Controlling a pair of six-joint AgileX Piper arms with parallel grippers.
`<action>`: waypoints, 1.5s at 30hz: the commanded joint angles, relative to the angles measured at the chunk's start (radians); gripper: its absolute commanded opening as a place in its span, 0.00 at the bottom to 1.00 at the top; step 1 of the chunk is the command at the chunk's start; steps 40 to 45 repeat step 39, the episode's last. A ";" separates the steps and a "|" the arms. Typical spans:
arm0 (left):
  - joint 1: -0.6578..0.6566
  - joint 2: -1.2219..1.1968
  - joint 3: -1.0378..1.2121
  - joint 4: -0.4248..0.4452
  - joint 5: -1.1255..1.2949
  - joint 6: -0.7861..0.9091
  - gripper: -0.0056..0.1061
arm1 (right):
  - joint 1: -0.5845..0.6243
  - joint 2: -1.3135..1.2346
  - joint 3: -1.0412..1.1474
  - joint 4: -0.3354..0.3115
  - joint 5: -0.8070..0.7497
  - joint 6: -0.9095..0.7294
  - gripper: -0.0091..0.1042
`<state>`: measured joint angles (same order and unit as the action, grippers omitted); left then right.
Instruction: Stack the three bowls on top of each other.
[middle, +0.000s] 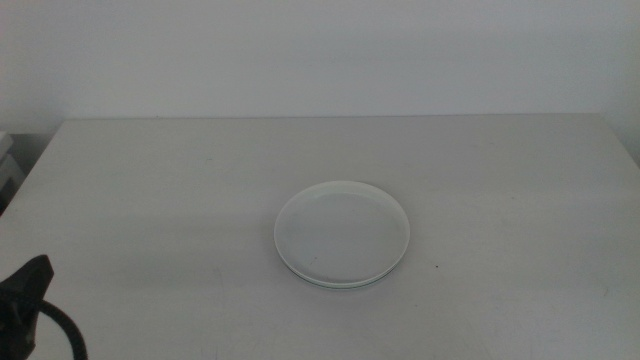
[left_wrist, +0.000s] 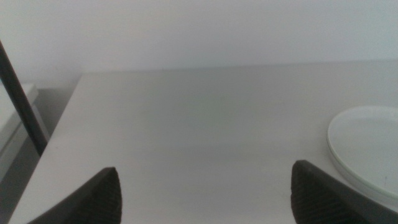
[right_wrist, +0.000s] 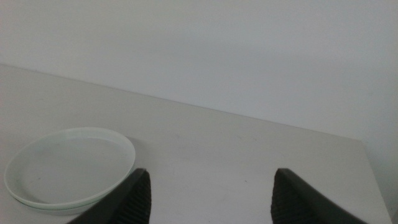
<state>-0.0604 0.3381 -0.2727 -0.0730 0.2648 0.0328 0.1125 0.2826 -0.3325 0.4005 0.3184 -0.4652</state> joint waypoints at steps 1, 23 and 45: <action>0.001 0.008 -0.025 -0.011 -0.050 -0.010 0.99 | 0.001 0.009 -0.028 0.005 -0.074 -0.013 0.52; 0.001 -0.264 0.177 -0.008 -0.051 -0.009 0.99 | -0.145 -0.250 0.335 -0.114 -0.255 -0.013 0.52; 0.001 -0.366 0.299 -0.008 -0.030 -0.009 0.99 | -0.153 -0.310 0.354 -0.112 -0.225 -0.013 0.52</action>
